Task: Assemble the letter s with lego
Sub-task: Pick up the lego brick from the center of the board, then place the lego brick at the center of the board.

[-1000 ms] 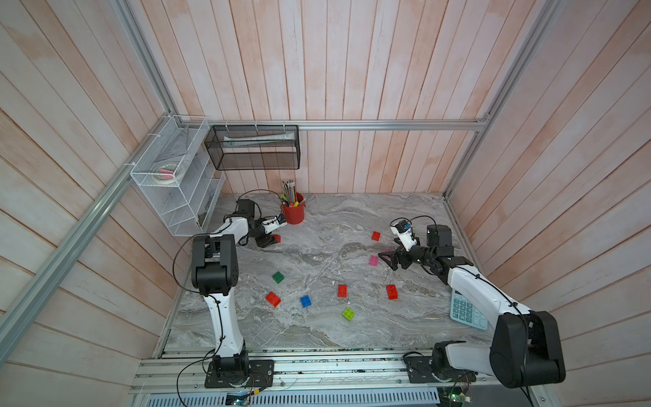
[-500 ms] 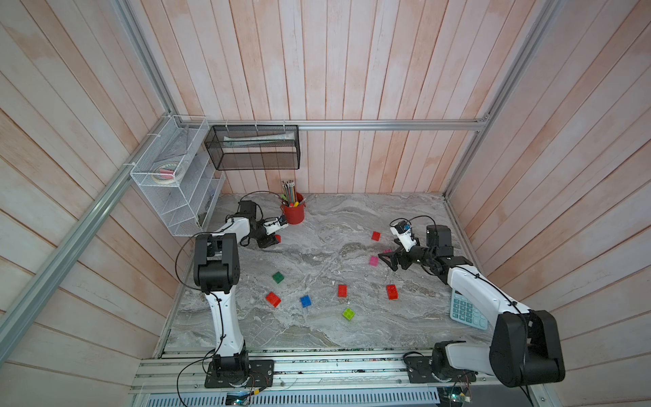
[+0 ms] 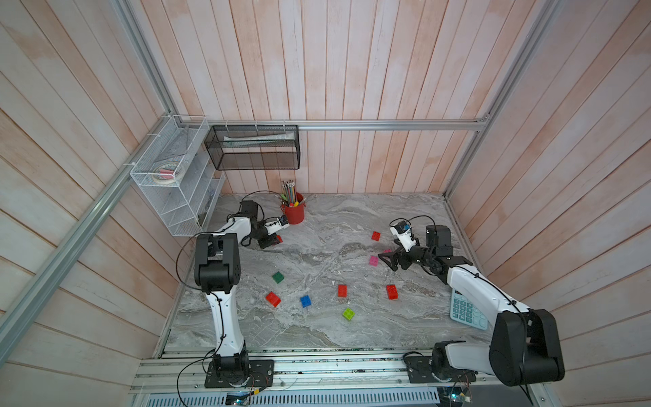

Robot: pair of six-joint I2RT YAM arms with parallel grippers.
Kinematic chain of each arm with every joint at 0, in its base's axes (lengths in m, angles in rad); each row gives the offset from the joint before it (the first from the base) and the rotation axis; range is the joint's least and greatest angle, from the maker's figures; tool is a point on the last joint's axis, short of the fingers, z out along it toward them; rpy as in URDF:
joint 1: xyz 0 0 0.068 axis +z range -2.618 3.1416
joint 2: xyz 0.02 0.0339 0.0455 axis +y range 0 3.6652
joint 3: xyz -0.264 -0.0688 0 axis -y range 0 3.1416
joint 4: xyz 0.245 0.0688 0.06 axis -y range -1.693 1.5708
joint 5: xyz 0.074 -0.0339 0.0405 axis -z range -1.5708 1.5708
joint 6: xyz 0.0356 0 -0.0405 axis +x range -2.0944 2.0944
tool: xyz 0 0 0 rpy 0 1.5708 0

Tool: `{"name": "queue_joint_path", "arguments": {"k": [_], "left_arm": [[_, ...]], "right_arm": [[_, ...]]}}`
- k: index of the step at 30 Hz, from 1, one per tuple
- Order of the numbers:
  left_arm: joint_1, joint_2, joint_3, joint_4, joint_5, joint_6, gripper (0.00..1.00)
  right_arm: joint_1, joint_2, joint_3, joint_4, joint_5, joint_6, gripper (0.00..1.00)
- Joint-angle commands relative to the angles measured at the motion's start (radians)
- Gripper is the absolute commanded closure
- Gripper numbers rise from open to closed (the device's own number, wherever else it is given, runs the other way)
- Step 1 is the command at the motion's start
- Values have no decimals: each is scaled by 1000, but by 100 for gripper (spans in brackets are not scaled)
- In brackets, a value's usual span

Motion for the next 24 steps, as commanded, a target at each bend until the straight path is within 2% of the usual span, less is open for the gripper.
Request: {"name": "queue_joint_path", "arguments": {"k": [1,6,17,24], "left_arm": [[-18,-13,28,-13,41,-118,74],[-49,-60,15,-33,41,-291,72],[-146,-279,-175,34,17,-785,72],[-272,-403,-345,144,-167,-1144,73]], "right_arm": [[4,-3,12,-5,9,22,3],[4,-28,-12,35,19,70,3],[7,-63,-69,124,48,165,3],[25,-80,-114,178,79,203,3]]}}
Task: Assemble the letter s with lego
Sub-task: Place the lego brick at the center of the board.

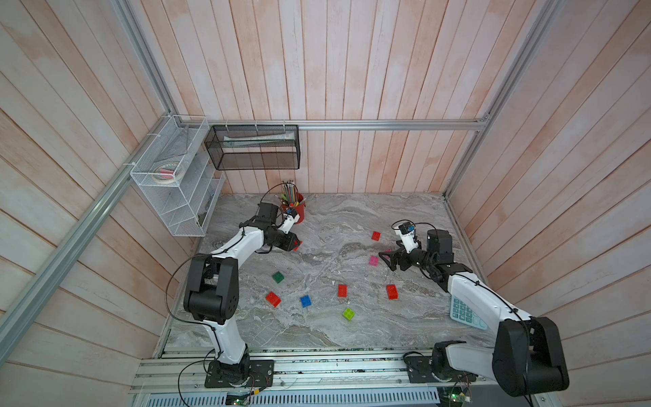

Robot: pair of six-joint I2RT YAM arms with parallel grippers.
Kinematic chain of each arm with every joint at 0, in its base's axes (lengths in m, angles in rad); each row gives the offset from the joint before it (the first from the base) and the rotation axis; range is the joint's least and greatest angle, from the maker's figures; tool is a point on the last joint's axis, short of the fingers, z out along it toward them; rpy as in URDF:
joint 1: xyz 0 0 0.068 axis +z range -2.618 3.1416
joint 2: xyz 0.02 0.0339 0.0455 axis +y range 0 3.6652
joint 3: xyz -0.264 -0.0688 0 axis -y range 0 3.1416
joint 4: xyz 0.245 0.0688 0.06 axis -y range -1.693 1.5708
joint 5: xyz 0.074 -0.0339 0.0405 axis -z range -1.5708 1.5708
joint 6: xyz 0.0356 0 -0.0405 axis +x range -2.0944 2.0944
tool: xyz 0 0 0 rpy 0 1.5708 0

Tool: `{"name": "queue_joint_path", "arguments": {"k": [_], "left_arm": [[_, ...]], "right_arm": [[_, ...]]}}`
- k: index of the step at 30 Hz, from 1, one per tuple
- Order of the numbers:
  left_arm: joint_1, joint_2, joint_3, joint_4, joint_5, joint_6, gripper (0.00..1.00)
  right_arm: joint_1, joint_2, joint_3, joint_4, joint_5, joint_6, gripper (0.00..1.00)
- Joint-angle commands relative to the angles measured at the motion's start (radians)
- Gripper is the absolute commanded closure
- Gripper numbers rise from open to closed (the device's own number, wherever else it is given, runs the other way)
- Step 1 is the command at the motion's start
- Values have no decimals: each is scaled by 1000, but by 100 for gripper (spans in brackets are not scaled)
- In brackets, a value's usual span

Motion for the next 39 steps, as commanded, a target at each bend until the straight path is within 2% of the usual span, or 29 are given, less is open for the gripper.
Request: {"name": "queue_joint_path", "arguments": {"k": [1,5,11,14,18,22,30,39], "left_arm": [[-50,-48,-60,70,-142,-285,76],[-120,-83,-104,78,-228,-477,75],[-249,-106,-131,26,-448,-836,74],[-305,-61,-67,-126,-609,-1040,74],[-358,42,67,-343,-721,-1232,74],[-379,88,113,-388,-717,-1389,69],[-395,177,185,-437,-754,-1637,66],[-397,281,293,-466,-778,-1752,64]], "right_arm": [[12,-22,-25,50,21,36,3],[19,-27,-50,78,20,57,3],[23,-34,-94,137,23,102,3],[25,-27,-107,160,17,118,3],[29,-16,-117,181,8,126,3],[30,-14,-124,195,1,132,3],[30,-13,-140,219,-13,147,3],[31,-16,-149,228,-19,156,3]]}}
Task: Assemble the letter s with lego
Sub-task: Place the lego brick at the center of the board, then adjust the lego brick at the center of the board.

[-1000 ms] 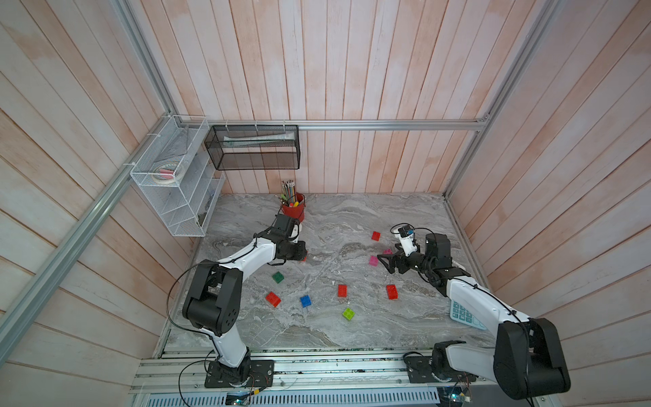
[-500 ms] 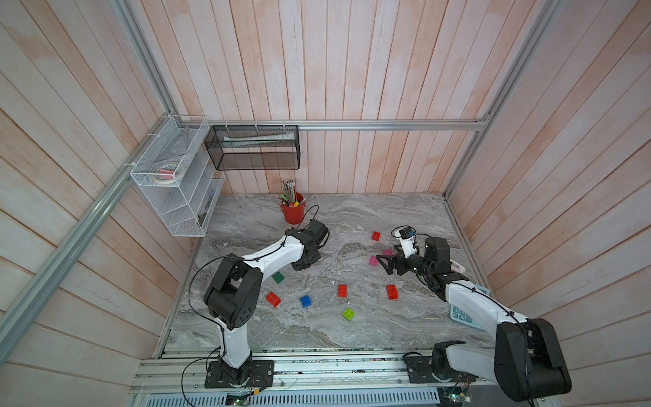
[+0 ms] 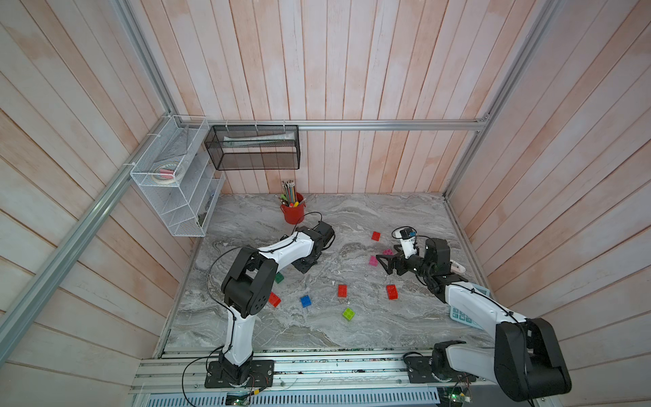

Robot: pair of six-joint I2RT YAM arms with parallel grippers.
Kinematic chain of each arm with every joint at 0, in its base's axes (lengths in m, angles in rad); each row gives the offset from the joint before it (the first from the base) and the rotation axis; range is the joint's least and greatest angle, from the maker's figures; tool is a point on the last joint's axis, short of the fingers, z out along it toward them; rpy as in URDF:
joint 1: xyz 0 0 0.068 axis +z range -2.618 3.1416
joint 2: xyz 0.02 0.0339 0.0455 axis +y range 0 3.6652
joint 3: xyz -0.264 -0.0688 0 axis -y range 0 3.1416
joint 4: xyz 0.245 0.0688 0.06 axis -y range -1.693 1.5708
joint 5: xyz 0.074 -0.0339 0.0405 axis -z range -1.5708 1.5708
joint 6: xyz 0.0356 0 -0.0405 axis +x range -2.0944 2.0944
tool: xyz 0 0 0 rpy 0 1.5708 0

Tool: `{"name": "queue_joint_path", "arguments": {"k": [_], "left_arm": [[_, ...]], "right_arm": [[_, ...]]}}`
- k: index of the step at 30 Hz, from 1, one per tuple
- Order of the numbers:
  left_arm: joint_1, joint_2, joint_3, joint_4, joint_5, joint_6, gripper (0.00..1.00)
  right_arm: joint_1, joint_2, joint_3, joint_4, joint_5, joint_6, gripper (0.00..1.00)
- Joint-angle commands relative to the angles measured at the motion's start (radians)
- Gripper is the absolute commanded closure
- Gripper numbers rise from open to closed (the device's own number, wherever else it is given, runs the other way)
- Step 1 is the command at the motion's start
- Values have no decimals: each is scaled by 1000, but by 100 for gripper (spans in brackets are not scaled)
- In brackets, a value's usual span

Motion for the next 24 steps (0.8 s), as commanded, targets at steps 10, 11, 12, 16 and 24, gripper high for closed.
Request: {"name": "queue_joint_path", "arguments": {"k": [10,11,12,16,24], "left_arm": [[-1,73,70,-49,-6,-107,57],[0,74,69,-53,-2,-115,57],[2,75,69,-53,-2,-117,56],[-2,65,77,-59,9,-115,52],[-22,56,86,-14,49,-132,45]], "right_arm": [[6,-12,-20,13,-17,7,3],[5,-12,-19,12,-16,7,3],[7,-14,-19,13,-15,6,3],[6,-17,-21,12,-14,6,3],[4,-25,-26,8,-10,-3,3]]}}
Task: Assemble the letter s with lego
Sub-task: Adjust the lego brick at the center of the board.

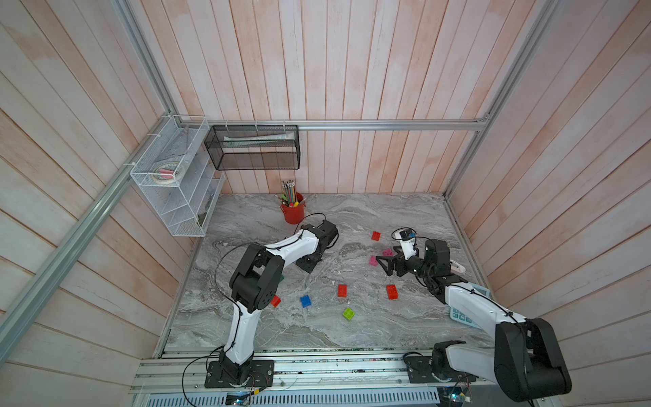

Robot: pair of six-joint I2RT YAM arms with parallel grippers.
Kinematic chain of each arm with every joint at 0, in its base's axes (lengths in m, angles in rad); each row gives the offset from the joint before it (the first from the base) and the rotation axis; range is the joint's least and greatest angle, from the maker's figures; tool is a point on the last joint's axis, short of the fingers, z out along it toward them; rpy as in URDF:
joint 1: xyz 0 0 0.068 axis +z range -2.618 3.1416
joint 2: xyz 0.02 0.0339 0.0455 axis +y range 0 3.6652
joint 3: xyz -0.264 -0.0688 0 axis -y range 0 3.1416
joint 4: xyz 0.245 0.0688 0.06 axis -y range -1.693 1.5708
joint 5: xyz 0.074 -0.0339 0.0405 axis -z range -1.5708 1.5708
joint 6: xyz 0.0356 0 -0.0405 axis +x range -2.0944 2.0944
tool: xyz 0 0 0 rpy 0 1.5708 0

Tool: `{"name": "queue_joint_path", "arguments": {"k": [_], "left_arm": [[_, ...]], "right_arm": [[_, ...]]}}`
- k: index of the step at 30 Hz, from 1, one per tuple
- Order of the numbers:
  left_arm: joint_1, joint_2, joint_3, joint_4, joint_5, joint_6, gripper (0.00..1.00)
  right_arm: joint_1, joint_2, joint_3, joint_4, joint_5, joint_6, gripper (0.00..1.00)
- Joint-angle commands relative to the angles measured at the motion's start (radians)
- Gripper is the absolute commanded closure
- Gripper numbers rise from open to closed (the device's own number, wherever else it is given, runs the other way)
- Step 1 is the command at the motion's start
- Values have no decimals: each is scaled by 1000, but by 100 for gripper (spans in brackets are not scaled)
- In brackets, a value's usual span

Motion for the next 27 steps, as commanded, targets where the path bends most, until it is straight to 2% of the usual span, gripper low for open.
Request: {"name": "queue_joint_path", "arguments": {"k": [1,13,20,24,27], "left_arm": [[-9,13,40,-6,17,-7,45],[-11,38,74,39,40,5,45],[-11,-6,44,43,36,12,43],[-11,-48,62,16,4,98,39],[-8,-110,37,29,-14,225,35]], "right_arm": [[5,-23,-10,3,-4,-4,3],[0,-37,-15,-8,6,-10,3],[0,-38,-10,-17,-7,-10,3],[0,-40,-4,-25,-15,-3,3],[1,-38,-3,-31,-39,9,3]]}}
